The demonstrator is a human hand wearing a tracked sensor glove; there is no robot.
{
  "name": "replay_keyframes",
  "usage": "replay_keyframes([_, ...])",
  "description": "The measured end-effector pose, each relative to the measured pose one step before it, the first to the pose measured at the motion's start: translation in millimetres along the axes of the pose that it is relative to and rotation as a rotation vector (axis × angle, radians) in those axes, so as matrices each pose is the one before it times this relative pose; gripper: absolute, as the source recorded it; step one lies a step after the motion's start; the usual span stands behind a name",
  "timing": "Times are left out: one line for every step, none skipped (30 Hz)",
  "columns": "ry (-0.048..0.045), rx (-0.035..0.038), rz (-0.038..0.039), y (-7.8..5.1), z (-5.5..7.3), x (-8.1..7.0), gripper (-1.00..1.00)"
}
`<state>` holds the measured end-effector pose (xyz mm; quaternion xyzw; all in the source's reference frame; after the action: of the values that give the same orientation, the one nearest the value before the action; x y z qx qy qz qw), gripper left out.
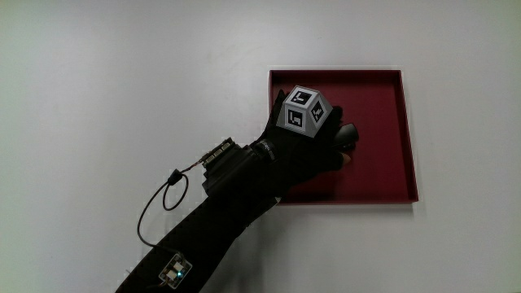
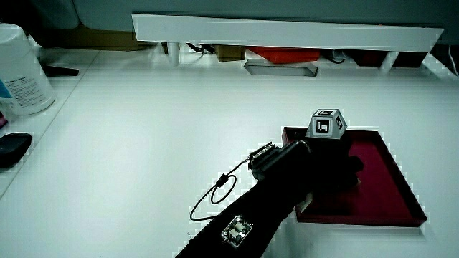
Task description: Pick stapper from plate
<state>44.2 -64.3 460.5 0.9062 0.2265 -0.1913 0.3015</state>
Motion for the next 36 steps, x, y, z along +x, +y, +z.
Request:
replay_keyframes([-0.00557,0.00187,-0.00387,0.56,-0.29,-0.52,0.39])
replay_keyframes([-0.00389,0.00318,0.00371,-0.34,0.62,0.02,0.44])
replay_keyframes([0.00335,0.00506,-0.00126,-0.47,0.68,0.31,0.5])
replay_keyframes([-0.00568,0.0001,-0.00139,1.72,-1.8,-1.42,0.56])
replay_keyframes([0.00091,0.00983,-0.0013,-2.09,2.65,1.07,0.61])
replay_keyframes([-0.00516,-0.00804,0.0045,0.46,-0.83,-0.59,0.67])
replay_keyframes([0.00159,0.00393,-0.00054,-0.64,0.06,0.41,0.72])
replay_keyframes([0.00042,0.00373,-0.00247,0.27,-0.88,-0.29,0.78])
replay_keyframes([-0.00311,0.00445,-0.00543,0.07,-0.19,-0.33,0.83])
replay_keyframes([-0.00922,0.00736,-0.00178,0.55,-1.04,-0.92,0.89])
replay_keyframes([0.00183,-0.00534,0.00251,-1.02,1.12,0.37,0.94])
replay_keyframes([-0.00138,0.01039,-0.00515,0.4,-0.72,-0.57,1.0])
replay_keyframes([0.00553,0.00237,-0.00192,-1.4,1.63,0.9,1.0])
replay_keyframes([-0.00511,0.00068,0.00232,0.61,-1.43,-0.88,1.0])
replay_keyframes([0.00074,0.00143,-0.0025,-0.85,0.68,0.49,1.0])
replay_keyframes([0.00334,0.00897,-0.0069,-0.92,1.14,0.31,1.0])
replay_keyframes([-0.0088,-0.00456,0.00024,-0.41,0.73,-0.32,1.0])
replay_keyframes([0.00373,0.00763,-0.00696,-1.07,1.91,0.47,1.0])
replay_keyframes([-0.003,0.00061,0.00321,-1.61,2.47,0.6,1.0])
replay_keyframes([0.00162,0.01405,-0.00954,-0.13,1.31,-0.25,1.0])
replay_keyframes([-0.00018,0.00707,-0.0054,-2.85,5.21,2.14,1.0])
replay_keyframes([0.00647,0.01253,-0.01054,-1.42,3.44,0.58,1.0])
replay_keyframes([0.00053,0.01387,-0.00633,-2.59,4.91,0.76,1.0])
replay_keyframes([-0.00119,0.00875,-0.00952,-2.45,4.73,0.33,1.0])
replay_keyframes([0.0043,0.01044,-0.00532,-3.88,6.49,1.7,1.0])
replay_keyframes([-0.00148,0.01806,-0.00771,-3.27,4.87,0.37,1.0])
replay_keyframes([0.00371,0.02091,-0.00689,-3.54,5.78,0.29,1.0])
replay_keyframes([0.0043,0.02369,-0.02395,-1.52,3.51,-1.74,1.0])
replay_keyframes([0.00855,0.00987,0.00213,-3.24,5.91,-0.48,1.0])
replay_keyframes([0.0008,0.00996,-0.01335,-3.04,5.84,-0.5,1.0])
replay_keyframes([-0.00976,-0.00439,0.02096,-3.45,5.33,-0.57,1.0])
replay_keyframes([0.00454,0.00692,-0.01553,-1.58,2.37,-2.69,1.0])
replay_keyframes([0.00989,0.02351,-0.01685,-1.63,1.56,-3.44,1.0])
replay_keyframes([-0.00435,0.02233,-0.0086,-2.44,1.74,-3.74,1.0])
replay_keyframes([0.03349,0.00444,-0.01539,-4.72,8.82,1.04,1.0])
replay_keyframes([-0.04334,0.00962,0.01276,-2.96,0.14,-5.26,1.0])
